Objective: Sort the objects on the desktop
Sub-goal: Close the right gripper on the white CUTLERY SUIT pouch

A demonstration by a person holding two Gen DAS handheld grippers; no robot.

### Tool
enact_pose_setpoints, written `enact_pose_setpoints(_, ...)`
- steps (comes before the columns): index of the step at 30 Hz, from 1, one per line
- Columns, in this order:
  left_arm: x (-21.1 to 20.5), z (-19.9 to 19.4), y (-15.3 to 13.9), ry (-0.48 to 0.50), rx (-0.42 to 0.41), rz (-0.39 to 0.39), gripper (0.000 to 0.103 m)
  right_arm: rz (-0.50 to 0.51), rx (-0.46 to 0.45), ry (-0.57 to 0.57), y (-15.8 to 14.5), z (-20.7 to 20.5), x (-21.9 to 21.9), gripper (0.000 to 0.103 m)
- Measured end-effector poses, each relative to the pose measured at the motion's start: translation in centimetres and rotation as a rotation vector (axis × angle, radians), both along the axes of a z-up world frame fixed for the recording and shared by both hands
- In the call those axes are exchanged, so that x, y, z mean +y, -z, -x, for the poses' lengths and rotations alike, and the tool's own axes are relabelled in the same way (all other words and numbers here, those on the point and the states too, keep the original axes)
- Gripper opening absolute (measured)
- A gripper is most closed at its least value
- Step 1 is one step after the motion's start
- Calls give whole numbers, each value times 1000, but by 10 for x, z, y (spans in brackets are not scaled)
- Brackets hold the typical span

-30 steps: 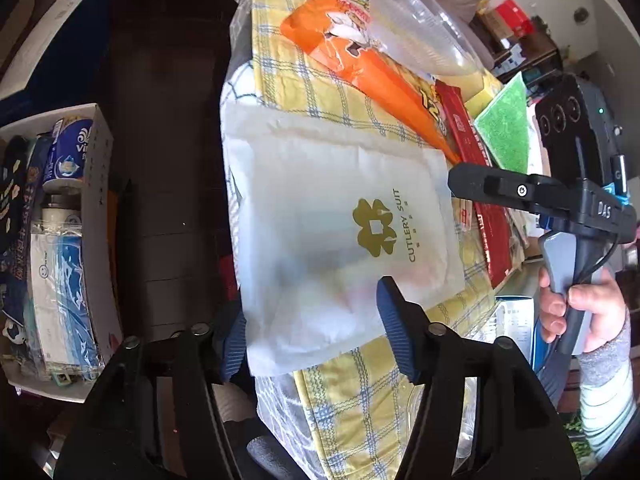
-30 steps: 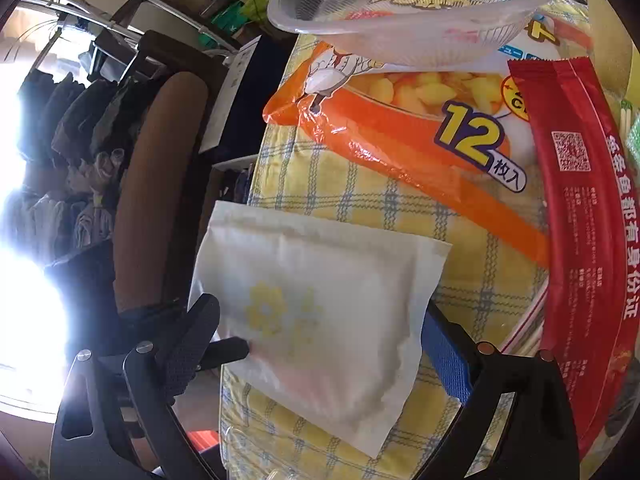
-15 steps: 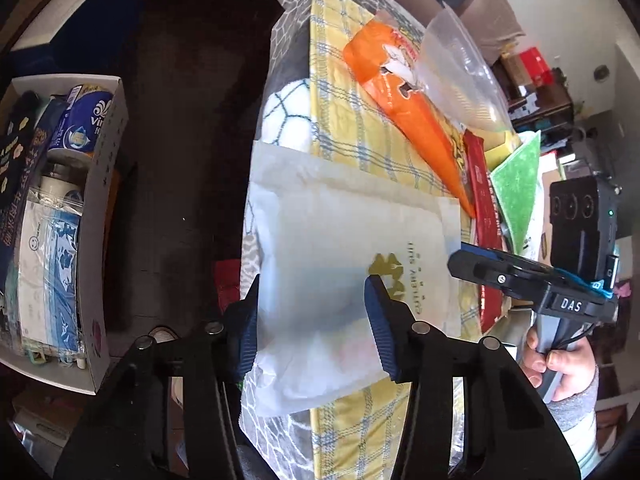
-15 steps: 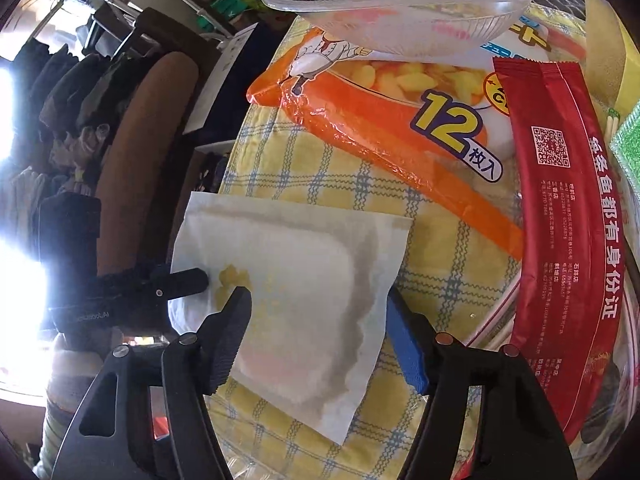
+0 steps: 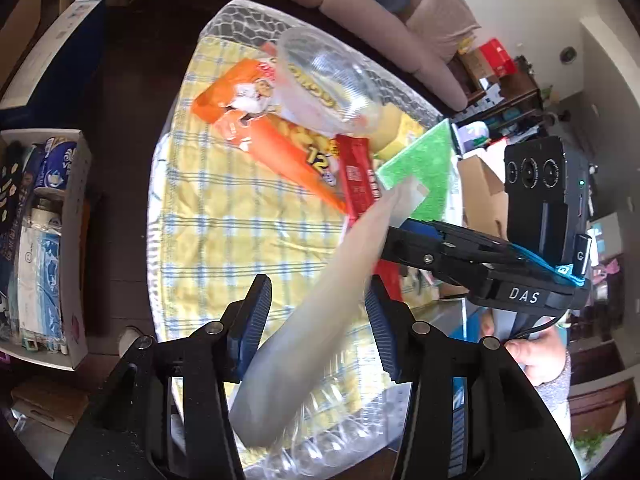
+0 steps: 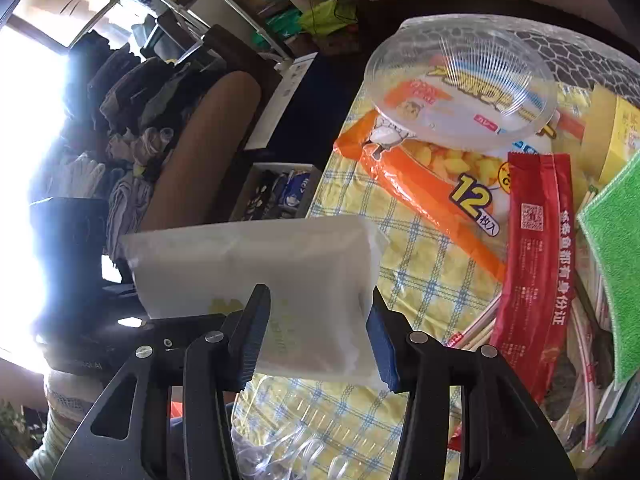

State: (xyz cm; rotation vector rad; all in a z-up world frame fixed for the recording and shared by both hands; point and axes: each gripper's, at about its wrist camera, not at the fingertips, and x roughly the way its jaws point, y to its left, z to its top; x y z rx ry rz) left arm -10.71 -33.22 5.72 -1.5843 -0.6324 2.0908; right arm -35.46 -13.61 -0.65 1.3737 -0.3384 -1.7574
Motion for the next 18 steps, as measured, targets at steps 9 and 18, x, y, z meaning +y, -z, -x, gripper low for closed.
enact_pose_setpoints(9, 34, 18, 52, 21, -36, 247, 29, -129, -49, 35, 44, 4, 35, 50)
enact_pose_setpoints(18, -43, 2, 59, -124, -55, 79, 71, -110, -121, 3, 82, -3, 43, 65)
